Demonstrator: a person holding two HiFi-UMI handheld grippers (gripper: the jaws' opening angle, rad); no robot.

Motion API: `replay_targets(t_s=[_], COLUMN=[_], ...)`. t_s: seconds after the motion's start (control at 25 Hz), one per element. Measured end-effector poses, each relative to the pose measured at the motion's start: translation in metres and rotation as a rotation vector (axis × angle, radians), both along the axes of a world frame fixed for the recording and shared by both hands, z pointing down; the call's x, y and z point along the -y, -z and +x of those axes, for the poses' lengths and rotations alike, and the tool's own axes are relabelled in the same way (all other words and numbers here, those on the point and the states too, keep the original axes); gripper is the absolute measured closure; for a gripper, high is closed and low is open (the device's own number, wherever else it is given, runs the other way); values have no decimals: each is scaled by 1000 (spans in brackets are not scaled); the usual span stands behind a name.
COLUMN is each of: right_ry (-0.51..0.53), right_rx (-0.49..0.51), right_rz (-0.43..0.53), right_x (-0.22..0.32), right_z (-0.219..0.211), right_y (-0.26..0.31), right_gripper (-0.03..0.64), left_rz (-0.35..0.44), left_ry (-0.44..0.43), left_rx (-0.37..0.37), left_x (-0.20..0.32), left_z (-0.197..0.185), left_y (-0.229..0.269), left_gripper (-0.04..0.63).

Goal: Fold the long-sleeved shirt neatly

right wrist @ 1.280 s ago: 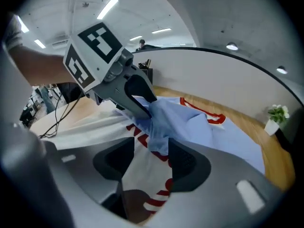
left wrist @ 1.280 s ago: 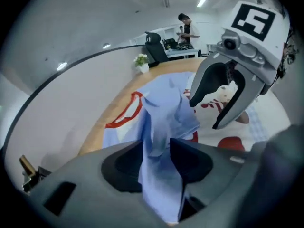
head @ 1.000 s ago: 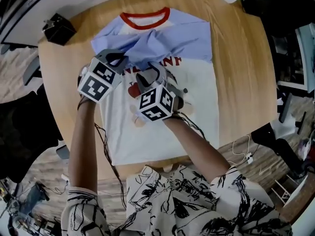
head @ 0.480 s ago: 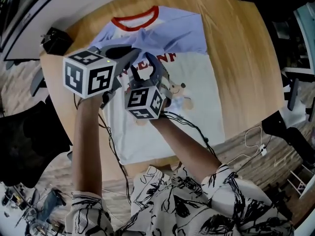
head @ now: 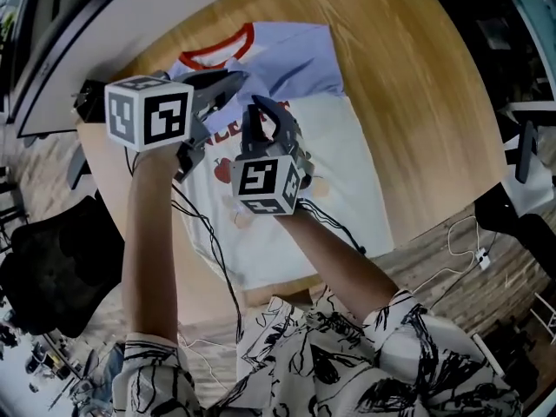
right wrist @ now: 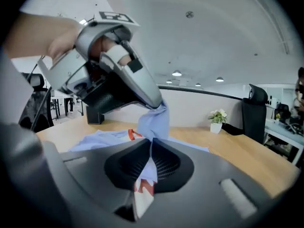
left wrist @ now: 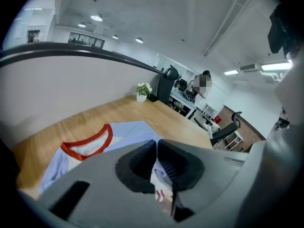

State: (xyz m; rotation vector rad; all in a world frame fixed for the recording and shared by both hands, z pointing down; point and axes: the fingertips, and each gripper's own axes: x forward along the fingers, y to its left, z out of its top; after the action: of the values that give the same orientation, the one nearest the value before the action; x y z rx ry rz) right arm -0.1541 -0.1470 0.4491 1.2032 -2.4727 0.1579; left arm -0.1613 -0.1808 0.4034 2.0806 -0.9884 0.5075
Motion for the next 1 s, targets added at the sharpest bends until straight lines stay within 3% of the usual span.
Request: replay_targets(t_s=[0.28, 0.44, 0.64, 0.84, 1.0], right_ry=[-10, -48, -109, -138, -167], right_rx=[262, 318, 339, 318, 286], right_rz=[-188, -340, -480, -546, -534], right_x=[29, 42, 50, 54, 63], right_z=[50, 76, 100, 113, 127], right_y=[-3, -32, -61, -83, -90], right_gripper=[586, 586, 586, 561, 537], left_rz=[-72, -179, -314, -400, -387], left_ry=[-101, -205, -349, -359, -370], left_rx=[138, 196, 324, 249, 233], left_x=[38, 54, 70, 89, 105], left_z=[26, 45, 58, 83, 101], left_y=[-20, -48, -91, -114, -125], left_gripper=[578, 577, 577, 577, 574])
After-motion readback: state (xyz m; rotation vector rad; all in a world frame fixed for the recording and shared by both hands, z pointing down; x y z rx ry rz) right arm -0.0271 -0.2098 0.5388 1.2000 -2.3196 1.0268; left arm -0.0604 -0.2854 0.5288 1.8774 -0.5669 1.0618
